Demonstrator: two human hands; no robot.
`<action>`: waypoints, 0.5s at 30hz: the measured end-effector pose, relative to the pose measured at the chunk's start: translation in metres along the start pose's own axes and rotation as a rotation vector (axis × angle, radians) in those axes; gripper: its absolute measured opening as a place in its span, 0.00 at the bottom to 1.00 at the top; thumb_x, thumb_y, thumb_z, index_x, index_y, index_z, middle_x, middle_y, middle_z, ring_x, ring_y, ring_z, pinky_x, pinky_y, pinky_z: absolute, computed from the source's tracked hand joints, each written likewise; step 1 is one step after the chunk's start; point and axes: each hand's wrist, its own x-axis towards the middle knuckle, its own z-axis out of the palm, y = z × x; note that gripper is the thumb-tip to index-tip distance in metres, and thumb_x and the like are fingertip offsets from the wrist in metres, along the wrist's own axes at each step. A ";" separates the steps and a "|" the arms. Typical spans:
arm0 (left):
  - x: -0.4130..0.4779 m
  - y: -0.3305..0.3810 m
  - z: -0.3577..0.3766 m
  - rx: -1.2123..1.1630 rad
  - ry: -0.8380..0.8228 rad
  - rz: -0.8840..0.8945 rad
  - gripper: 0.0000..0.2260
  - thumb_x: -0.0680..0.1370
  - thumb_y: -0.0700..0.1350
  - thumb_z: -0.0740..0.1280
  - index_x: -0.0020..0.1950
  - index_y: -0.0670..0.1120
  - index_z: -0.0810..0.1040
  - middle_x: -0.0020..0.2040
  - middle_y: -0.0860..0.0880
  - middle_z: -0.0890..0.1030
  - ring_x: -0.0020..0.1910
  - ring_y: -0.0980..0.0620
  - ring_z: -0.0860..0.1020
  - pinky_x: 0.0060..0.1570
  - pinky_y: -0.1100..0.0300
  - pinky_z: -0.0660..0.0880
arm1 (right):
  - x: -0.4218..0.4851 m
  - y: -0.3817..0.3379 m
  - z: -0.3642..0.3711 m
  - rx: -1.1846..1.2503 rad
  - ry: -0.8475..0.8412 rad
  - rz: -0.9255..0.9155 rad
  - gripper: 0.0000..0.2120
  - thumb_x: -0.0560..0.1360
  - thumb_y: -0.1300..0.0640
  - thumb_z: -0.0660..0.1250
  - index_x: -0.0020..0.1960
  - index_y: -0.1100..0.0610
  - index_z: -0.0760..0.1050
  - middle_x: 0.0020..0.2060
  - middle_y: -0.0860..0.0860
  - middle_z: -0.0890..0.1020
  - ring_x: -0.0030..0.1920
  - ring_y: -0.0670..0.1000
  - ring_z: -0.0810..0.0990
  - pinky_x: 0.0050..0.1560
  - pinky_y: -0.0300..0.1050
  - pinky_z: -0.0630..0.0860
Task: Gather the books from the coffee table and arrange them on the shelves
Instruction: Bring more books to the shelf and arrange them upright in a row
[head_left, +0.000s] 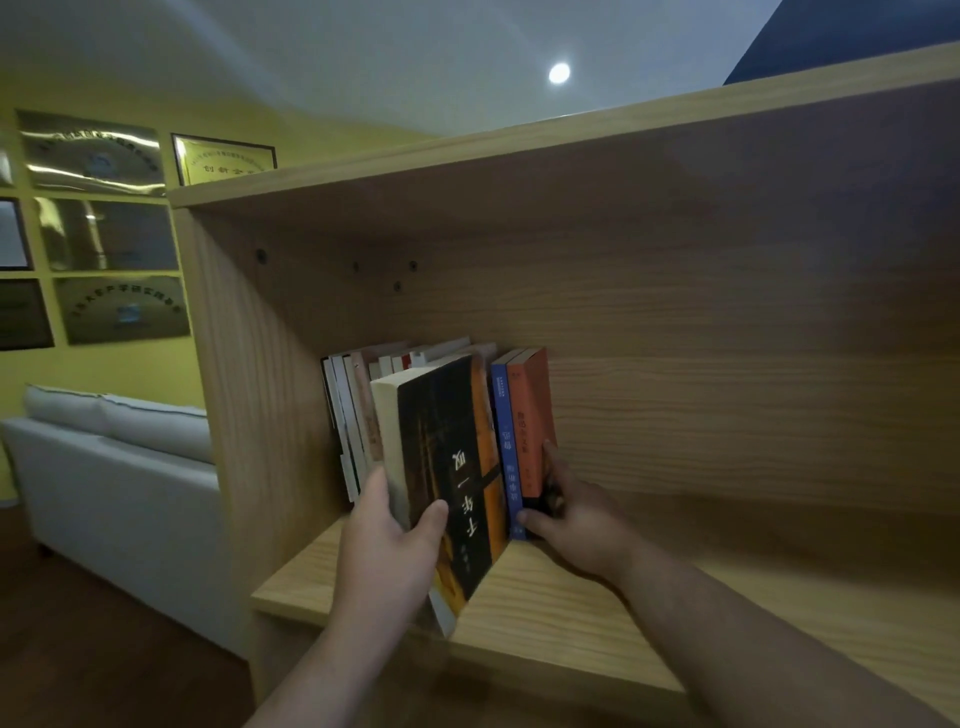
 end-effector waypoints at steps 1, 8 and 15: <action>-0.004 -0.004 -0.011 -0.033 0.005 -0.006 0.15 0.76 0.45 0.71 0.51 0.64 0.72 0.50 0.61 0.82 0.50 0.68 0.80 0.32 0.71 0.75 | 0.000 -0.001 0.000 -0.014 -0.005 0.001 0.47 0.70 0.37 0.69 0.77 0.28 0.40 0.70 0.41 0.77 0.67 0.45 0.77 0.58 0.42 0.69; -0.016 -0.014 -0.052 -0.219 0.034 -0.040 0.17 0.77 0.41 0.71 0.47 0.67 0.78 0.51 0.59 0.85 0.49 0.62 0.84 0.44 0.59 0.79 | 0.002 0.001 0.002 -0.153 0.006 -0.058 0.48 0.74 0.37 0.70 0.81 0.36 0.41 0.75 0.48 0.74 0.70 0.49 0.76 0.67 0.42 0.73; -0.010 0.001 -0.049 -0.311 -0.123 -0.152 0.11 0.78 0.39 0.70 0.58 0.52 0.78 0.52 0.54 0.87 0.51 0.56 0.85 0.48 0.54 0.78 | -0.005 -0.010 -0.007 -0.146 -0.141 -0.040 0.44 0.77 0.33 0.64 0.81 0.36 0.38 0.80 0.48 0.64 0.75 0.52 0.68 0.71 0.46 0.67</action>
